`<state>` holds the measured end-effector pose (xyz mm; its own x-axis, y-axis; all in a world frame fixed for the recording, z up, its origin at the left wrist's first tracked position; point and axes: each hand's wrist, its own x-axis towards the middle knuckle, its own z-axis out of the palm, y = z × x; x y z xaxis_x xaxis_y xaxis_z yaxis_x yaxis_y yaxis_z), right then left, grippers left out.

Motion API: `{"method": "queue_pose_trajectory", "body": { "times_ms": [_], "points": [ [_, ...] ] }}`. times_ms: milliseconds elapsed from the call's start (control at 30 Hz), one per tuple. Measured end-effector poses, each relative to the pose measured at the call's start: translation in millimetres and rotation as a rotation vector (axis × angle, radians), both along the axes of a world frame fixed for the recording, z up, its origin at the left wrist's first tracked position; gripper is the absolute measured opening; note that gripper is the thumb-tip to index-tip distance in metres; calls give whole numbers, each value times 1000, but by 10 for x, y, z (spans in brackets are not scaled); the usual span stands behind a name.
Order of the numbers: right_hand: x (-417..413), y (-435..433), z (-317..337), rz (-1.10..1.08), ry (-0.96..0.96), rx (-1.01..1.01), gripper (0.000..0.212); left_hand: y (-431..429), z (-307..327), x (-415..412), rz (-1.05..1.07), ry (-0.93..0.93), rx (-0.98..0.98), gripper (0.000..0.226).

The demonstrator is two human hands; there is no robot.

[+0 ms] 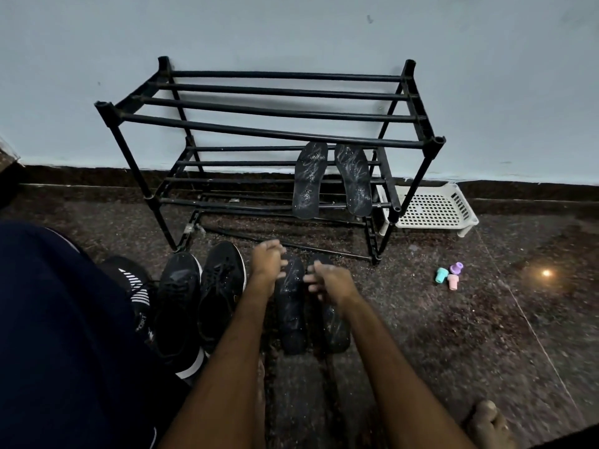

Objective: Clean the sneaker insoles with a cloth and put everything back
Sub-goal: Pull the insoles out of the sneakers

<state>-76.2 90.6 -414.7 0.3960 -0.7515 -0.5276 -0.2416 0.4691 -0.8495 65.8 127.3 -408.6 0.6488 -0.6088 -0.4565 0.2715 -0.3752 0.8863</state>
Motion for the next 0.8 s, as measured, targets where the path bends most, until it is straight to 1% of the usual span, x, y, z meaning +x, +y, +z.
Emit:
{"method": "queue_pose_trajectory", "body": {
  "times_ms": [100,233,333,567,667,800],
  "points": [
    [150,-282,301,10,-12,-53,24,-100,247,62,10,41,-116,30],
    [312,-565,471,4,57,-92,25,-157,389,74,23,83,-185,33],
    [397,-712,459,-25,80,-70,24,-163,407,60,32,122,-195,34],
    [551,-809,344,-128,-13,-106,11,-177,416,76,37,147,-210,32],
    [569,-802,334,-118,-16,-165,10,-167,366,50,41,171,-197,33],
    [430,-666,355,-47,28,-265,16,-184,345,29,72,208,-176,35]
  ]
}}
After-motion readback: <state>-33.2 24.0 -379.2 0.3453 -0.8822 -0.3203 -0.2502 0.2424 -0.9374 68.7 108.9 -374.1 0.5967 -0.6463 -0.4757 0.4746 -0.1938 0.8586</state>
